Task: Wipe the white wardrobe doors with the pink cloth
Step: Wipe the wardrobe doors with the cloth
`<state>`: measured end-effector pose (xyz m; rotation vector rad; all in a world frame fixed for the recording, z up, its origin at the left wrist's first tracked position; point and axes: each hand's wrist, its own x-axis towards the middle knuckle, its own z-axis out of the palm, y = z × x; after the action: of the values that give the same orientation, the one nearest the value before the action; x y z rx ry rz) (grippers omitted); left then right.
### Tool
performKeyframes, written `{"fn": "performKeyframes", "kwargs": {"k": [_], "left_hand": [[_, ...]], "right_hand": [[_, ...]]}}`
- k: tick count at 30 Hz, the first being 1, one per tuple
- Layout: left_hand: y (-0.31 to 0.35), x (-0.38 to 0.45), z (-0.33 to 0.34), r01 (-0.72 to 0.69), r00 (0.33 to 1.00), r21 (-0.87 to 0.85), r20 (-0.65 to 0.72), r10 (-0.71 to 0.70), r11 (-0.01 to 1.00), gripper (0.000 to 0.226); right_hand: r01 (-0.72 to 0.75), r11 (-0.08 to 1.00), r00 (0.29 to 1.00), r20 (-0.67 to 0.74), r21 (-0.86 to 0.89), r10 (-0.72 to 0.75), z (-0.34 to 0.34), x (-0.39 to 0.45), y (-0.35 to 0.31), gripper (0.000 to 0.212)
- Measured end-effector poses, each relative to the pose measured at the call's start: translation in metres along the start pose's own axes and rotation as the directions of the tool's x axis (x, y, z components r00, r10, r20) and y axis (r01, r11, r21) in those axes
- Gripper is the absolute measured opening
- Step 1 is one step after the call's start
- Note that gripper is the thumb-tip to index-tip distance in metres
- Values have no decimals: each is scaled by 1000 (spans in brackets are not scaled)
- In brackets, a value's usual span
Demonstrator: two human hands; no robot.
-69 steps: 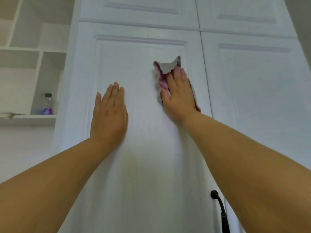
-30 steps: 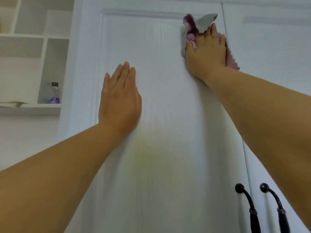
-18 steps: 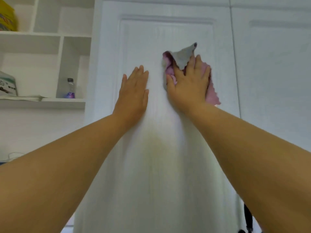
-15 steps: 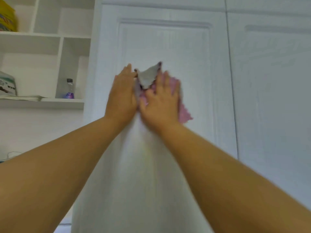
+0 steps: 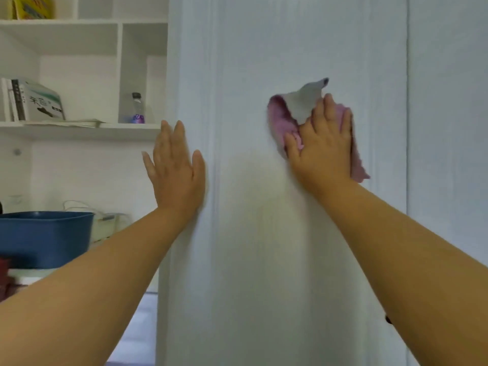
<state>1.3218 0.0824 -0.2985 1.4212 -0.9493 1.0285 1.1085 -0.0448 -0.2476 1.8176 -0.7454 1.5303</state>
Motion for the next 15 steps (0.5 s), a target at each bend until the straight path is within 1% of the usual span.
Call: {"fn": "performKeyframes", "kwargs": {"k": [2,4,7,10,12,15], "left_hand": [[-2,-2,2,64,998,13,-28,-64,998,64],[-4,-3,2,97,995,-1,-37,-97,995,64],[-7,-4,5,78,996,18,-53,-77,997,63],[-8,-4,8,71,995,33,-69,-69,997,65],[-8,-4,9,65,995,41,-80,-61,997,67],[-9,-2,11,43,994,54,-101,-37,998,69]], "right_hand": [[-109,994,994,-4,-4,109,-3,7,-9,64],[-162,987,987,-9,3,162,-1,18,-36,63],[-135,991,991,-14,20,136,4,46,-76,65],[-156,987,987,-26,22,157,9,71,-108,69],[-149,989,988,-29,-6,149,12,83,-123,68],[-82,997,996,-28,-9,81,12,97,-138,62]]}}
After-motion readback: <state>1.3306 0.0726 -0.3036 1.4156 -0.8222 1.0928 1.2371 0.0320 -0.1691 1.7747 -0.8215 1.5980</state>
